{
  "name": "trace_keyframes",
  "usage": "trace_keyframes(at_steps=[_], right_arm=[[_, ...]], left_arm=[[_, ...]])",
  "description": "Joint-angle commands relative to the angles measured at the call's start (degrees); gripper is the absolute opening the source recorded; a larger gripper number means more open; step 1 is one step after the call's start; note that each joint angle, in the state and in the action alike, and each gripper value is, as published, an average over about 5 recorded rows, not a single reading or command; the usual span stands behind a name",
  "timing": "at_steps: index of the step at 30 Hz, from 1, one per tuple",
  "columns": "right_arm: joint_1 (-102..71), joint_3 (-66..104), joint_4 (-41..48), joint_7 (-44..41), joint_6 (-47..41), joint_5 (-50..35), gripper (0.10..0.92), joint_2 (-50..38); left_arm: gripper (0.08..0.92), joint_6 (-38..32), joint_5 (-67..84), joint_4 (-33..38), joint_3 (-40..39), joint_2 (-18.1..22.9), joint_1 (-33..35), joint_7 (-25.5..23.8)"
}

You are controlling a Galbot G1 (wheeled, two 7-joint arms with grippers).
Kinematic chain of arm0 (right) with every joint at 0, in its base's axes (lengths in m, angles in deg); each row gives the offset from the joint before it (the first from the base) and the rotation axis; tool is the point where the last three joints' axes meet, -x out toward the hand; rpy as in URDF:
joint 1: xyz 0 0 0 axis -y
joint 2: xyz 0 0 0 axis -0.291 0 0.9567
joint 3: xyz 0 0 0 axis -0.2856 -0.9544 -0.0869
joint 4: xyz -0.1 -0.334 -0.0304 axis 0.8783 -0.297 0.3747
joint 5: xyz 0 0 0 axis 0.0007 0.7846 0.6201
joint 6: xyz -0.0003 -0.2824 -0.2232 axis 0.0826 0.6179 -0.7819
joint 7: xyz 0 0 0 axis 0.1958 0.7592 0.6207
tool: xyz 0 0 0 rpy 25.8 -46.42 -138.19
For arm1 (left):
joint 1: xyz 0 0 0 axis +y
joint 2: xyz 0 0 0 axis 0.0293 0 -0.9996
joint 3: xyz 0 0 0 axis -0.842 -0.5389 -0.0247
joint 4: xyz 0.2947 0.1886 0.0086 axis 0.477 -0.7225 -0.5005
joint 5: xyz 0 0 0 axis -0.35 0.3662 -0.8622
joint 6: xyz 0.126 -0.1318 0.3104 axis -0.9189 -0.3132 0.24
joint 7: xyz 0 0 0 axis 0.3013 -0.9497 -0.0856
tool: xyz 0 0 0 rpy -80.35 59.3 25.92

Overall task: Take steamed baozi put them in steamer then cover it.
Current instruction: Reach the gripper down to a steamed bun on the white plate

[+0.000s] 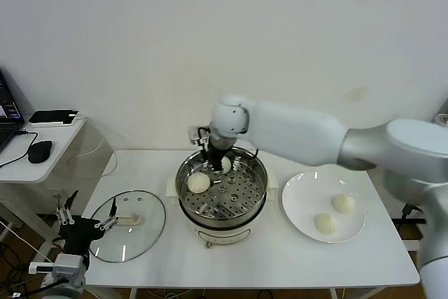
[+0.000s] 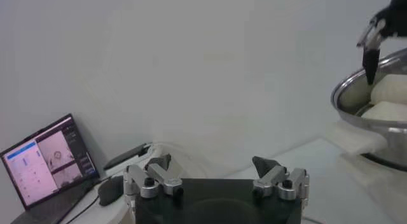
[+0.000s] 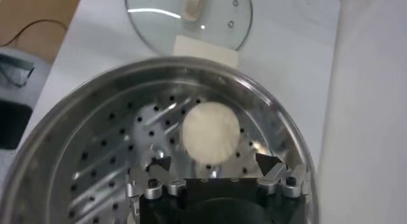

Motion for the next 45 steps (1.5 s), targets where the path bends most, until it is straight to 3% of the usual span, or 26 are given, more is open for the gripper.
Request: trace_keyframes(at_steps=[1,10,17,28,45], right_arm=[[5.7,-0.4,-10.5,-5.2,4.6,3.0,0.823,-16.2],[-1.4,3.4,-18.7,-9.9,12.8,17.5,0.823,-39.5],[-18.2,17.6,-19.1,-10.2,16.1,25.7,0.823,-46.3],[-42.7,36.1,-14.1,-8.6,18.2,33.5,0.823,-43.2],[-46.1,36.6,-6.2,-7.7,18.7,36.7,0.823,-35.1]], left_arm=[[0.823,0.0,0.0,0.0,-0.2,-0.2,-0.1,0.0],[0.823,0.0,-0.5,-0.1,-1.2,-0.4,-0.1,0.1],[0.823,0.0,-1.2,-0.5,-2.1,0.3,-0.2,0.2],[0.823,0.1,-1.6,-0.1,-0.7,0.3,0.8,0.1],[0.823,0.1,-1.2,-0.2,1.5,0.1,1.6,0.0]])
